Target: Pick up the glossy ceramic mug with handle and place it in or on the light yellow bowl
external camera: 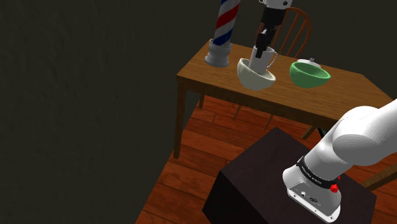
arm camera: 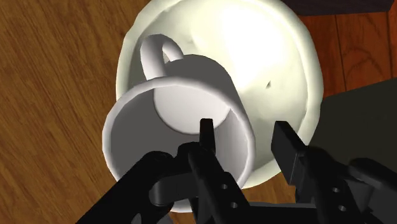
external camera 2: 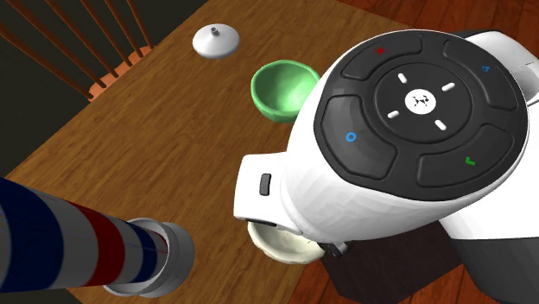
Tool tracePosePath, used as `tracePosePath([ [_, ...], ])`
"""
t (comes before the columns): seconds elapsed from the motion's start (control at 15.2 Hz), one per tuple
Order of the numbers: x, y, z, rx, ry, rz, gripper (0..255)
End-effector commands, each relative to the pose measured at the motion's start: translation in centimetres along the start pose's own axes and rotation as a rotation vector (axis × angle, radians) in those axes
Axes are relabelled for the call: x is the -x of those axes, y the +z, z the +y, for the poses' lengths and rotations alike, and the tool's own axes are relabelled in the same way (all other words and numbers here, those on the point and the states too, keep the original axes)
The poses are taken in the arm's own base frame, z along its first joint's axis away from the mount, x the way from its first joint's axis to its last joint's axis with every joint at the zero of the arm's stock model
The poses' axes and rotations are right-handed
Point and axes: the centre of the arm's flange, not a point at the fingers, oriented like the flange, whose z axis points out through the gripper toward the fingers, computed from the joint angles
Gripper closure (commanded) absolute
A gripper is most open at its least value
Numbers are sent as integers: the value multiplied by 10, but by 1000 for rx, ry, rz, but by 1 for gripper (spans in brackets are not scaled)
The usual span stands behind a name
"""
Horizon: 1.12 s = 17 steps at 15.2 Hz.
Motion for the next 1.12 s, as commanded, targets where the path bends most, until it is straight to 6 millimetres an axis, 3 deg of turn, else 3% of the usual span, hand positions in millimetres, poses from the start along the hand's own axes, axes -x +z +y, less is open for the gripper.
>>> tracePosePath([
  [0.0, 0, 0, 0, 0, 0, 0, 0],
  [0.26, 0, 0, 0, 0, 0, 0, 0],
  [0.53, 0, -50, 0, 0, 0, 0, 0],
  [1.06, 0, -50, 0, 0, 0, 0, 0],
])
